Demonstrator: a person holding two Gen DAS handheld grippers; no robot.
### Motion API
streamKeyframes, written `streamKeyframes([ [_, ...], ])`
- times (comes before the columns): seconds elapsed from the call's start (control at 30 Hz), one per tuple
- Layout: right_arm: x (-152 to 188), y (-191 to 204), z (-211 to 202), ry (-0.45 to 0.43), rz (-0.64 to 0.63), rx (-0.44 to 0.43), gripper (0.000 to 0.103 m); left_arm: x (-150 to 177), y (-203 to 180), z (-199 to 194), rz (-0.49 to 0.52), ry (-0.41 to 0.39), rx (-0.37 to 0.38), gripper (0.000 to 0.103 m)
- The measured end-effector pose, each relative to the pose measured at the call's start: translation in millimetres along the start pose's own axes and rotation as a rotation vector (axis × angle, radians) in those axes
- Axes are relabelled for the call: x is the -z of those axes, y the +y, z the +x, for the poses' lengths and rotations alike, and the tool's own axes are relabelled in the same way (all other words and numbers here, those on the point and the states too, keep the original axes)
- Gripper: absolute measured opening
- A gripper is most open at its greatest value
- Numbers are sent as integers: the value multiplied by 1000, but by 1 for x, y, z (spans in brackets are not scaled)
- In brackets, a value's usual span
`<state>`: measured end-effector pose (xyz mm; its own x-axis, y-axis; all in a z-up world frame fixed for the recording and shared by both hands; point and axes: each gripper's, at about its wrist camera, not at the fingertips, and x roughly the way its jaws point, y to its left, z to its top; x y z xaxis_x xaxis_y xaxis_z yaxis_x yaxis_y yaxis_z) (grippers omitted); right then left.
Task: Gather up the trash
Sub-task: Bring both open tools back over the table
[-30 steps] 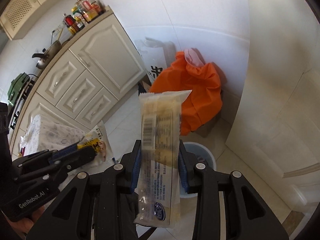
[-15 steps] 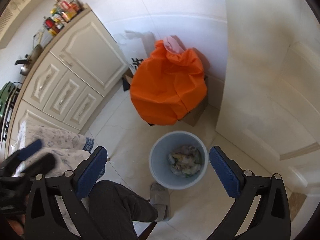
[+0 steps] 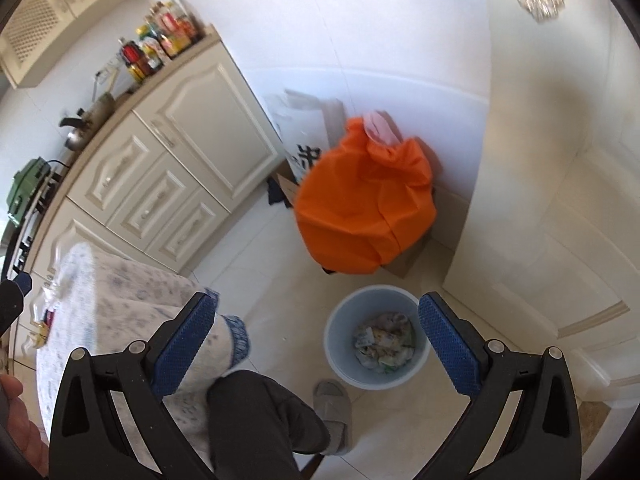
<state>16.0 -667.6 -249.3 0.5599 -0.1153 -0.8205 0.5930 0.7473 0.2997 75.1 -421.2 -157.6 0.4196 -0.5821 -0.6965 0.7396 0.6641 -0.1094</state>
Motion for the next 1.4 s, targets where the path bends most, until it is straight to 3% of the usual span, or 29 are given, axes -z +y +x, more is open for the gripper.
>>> streamKeyframes([
  [0.17,-3,37,-22,-46,-52,-19,103,13,25,-38,-37,-53,-34,102],
  [0.53,-5,152,-80,-175,-226,-146,103,72,112,-191,-173,-178,-125,102],
  [0.87,26,282,-111,-240,-453,-327,103,134,193,-293,-327,-281,-296,102],
  [1.1,56,350,-106,-223,-581,-399,103,168,240,-323,-429,-292,-404,102],
  [1.4,83,413,-62,-129,-712,-425,103,186,281,-313,-510,-230,-486,102],
])
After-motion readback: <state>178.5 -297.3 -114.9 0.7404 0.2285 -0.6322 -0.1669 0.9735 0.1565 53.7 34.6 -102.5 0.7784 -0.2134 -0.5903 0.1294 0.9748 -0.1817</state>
